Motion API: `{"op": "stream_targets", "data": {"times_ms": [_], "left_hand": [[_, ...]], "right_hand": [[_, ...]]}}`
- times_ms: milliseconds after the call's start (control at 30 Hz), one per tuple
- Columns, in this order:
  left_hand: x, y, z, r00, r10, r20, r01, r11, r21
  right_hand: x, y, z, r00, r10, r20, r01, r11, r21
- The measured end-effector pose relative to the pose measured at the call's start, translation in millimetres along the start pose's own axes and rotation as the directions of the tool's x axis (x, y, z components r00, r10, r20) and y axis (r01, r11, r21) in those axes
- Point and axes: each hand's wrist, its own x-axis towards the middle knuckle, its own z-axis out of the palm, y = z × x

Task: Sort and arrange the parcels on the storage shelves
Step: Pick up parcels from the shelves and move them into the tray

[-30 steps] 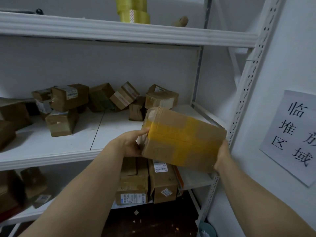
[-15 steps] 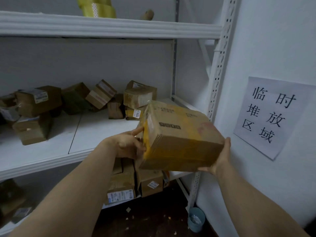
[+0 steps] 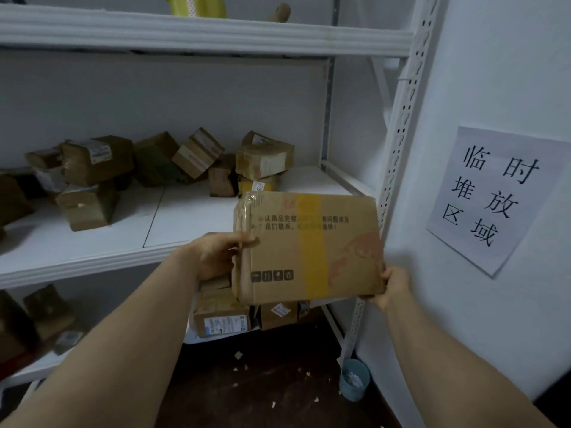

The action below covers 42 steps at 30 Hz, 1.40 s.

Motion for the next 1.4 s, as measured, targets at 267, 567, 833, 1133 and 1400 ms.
{"op": "stream_targets", "data": {"times_ms": [267,567,833,1133,1400], "left_hand": [[-48,-23,-41,0.999,0.034,-0.016,-0.034,0.999,0.033],[-129,-69,-136,0.968,0.083,-0.235,-0.104,0.992,-0.079],[-213,-137,-227,0.926,-0.003,-0.377,-0.037,0.994,-0.098],[-243,-206,-298,0.764,-0.360,-0.536,0.203,0.922,-0.330],[-212,-245,-324,0.697,-0.391,-0.601,0.233,0.916,-0.326]], "right_hand": [[-38,27,40,0.977,-0.053,-0.205,0.007,0.976,-0.219],[-102,117,108,0.986,-0.064,-0.156,0.015,0.955,-0.297],[-181,215,185,0.999,0.021,-0.039,-0.037,0.878,-0.477],[-210,319,233,0.979,0.115,0.167,0.026,0.748,-0.663],[-173,371,277,0.928,0.202,0.312,0.137,0.592,-0.794]]}}
